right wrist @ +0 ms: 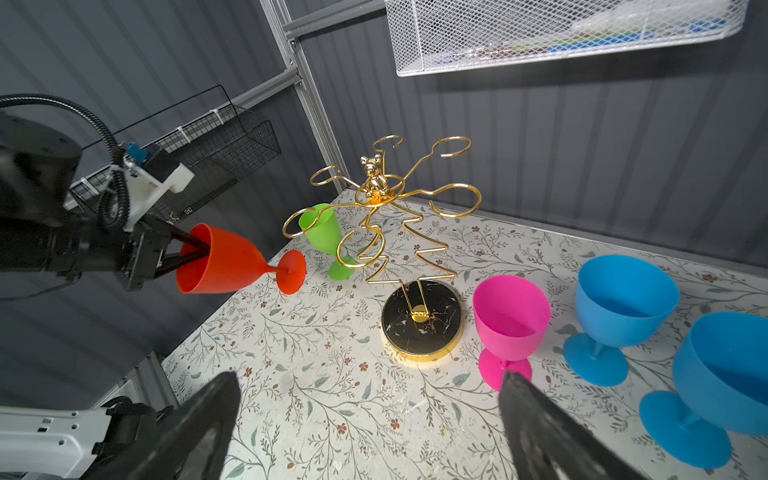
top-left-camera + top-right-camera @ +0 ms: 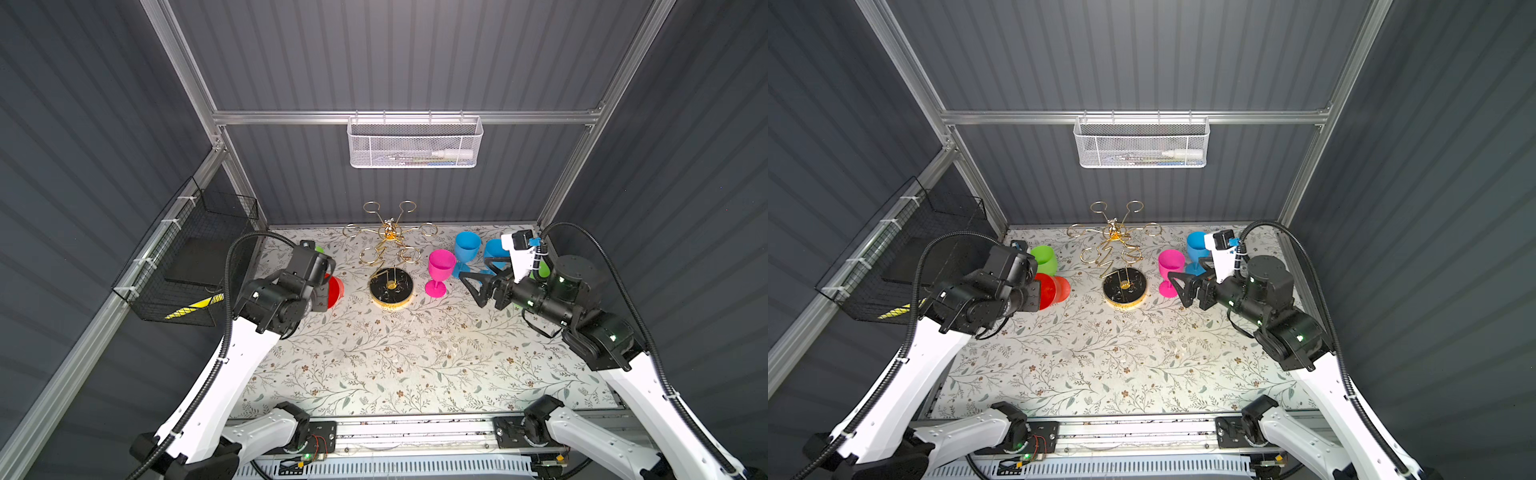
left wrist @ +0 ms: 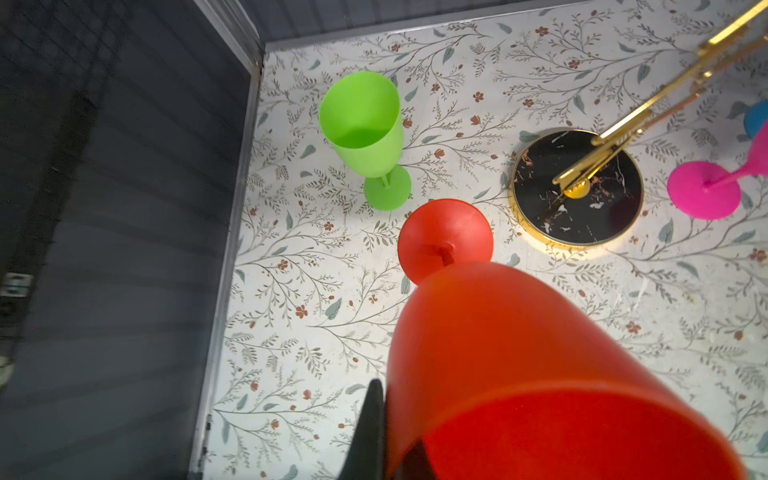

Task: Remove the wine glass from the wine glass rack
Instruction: 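Carry the red glass toward the green glass with the left gripper while the right withdraws, then lower the red glass upright beside the green glass and open the left gripper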

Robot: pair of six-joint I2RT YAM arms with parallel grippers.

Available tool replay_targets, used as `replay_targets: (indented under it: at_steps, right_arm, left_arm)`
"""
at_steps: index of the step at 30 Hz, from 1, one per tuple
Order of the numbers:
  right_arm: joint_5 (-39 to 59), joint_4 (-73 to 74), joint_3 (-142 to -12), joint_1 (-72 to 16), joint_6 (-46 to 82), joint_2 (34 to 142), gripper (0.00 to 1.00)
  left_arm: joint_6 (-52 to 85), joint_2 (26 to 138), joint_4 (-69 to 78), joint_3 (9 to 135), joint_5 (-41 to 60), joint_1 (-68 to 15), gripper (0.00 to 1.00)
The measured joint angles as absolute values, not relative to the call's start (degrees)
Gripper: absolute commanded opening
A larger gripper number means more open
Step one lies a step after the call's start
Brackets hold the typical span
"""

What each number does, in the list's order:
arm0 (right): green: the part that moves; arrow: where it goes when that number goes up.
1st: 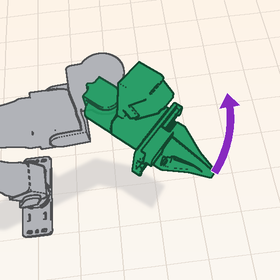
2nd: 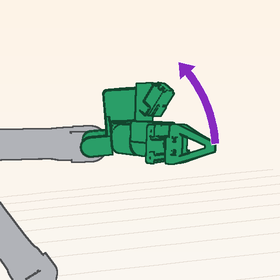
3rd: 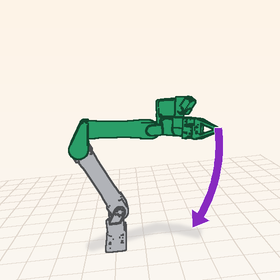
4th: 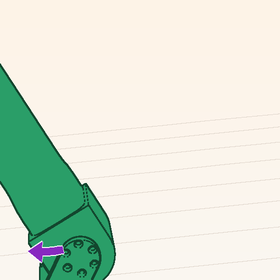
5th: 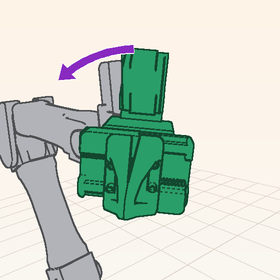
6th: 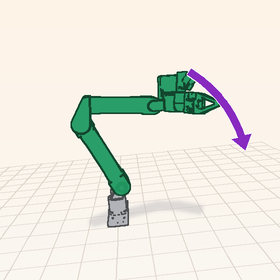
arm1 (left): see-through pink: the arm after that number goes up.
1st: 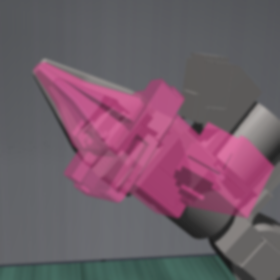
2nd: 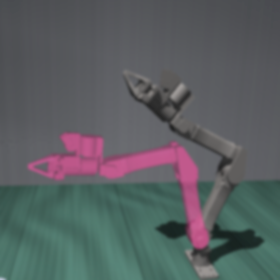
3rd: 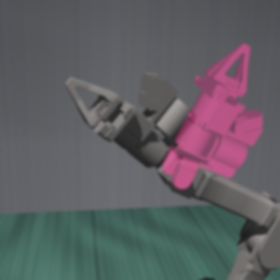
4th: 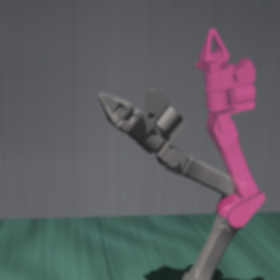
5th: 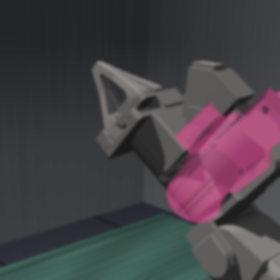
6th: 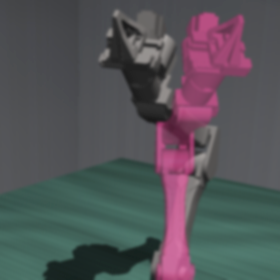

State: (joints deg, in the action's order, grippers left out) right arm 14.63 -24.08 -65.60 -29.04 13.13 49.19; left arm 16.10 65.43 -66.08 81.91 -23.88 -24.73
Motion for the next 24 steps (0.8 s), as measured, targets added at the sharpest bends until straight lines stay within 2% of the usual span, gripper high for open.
replay_targets:
  at_steps: [3,9,24]
  right_arm:
    - [14.22,-24.51,-64.25,-29.04,13.28,47.68,0.99]
    - [13.45,-25.5,-62.43,-29.02,13.54,45.93,0.99]
    - [13.04,-26.65,-60.71,-29.02,14.37,45.76,0.99]
  left_arm:
    - [14.74,66.35,-64.01,80.38,-17.93,-18.48,0.0]
    - [11.86,74.35,-61.84,83.09,-10.11,-17.78,0.0]
    - [5.52,90.5,-61.14,94.89,-2.46,-11.97,0.0]
